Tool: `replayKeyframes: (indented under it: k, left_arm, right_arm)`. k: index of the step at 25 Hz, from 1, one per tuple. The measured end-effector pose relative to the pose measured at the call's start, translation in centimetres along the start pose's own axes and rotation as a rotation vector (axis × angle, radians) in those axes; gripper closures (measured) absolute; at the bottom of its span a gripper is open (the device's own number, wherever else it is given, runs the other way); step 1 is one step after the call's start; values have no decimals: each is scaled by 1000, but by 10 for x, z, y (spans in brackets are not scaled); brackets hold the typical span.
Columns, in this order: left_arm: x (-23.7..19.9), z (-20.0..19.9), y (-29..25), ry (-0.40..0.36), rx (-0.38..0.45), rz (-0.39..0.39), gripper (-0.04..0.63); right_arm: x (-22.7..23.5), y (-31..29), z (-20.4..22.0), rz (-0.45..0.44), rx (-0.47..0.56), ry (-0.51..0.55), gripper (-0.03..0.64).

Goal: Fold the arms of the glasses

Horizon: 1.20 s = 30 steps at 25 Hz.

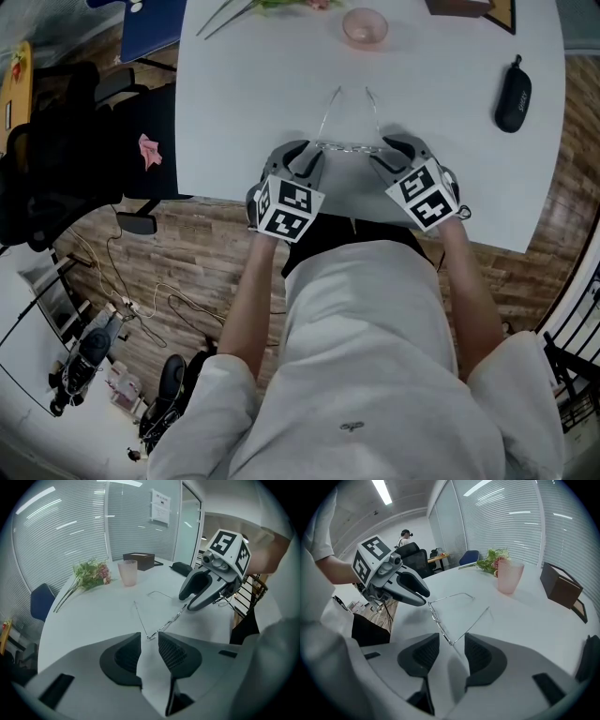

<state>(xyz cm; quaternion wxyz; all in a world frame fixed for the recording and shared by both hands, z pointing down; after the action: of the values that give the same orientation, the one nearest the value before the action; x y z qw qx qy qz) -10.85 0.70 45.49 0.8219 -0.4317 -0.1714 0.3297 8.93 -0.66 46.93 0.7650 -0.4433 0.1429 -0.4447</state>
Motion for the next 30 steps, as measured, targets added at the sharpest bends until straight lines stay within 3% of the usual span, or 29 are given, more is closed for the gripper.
replayKeyframes:
  k: [30]
  left_arm:
    - [2, -1, -12, -17, -26, 74, 476]
  right_arm:
    - [5, -1, -3, -69, 27, -36, 460]
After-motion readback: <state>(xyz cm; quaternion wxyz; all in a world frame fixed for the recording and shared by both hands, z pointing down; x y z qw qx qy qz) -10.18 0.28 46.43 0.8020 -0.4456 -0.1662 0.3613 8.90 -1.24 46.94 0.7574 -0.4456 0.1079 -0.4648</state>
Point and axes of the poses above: the fingertips, and each gripper's own axes: y backward along the fingers, x to its right, z out of its underside, the point moved 9 cm from there along y, backward along the fingers, and after that the axes turned 1 degree about -y, right-handed, at the moved point
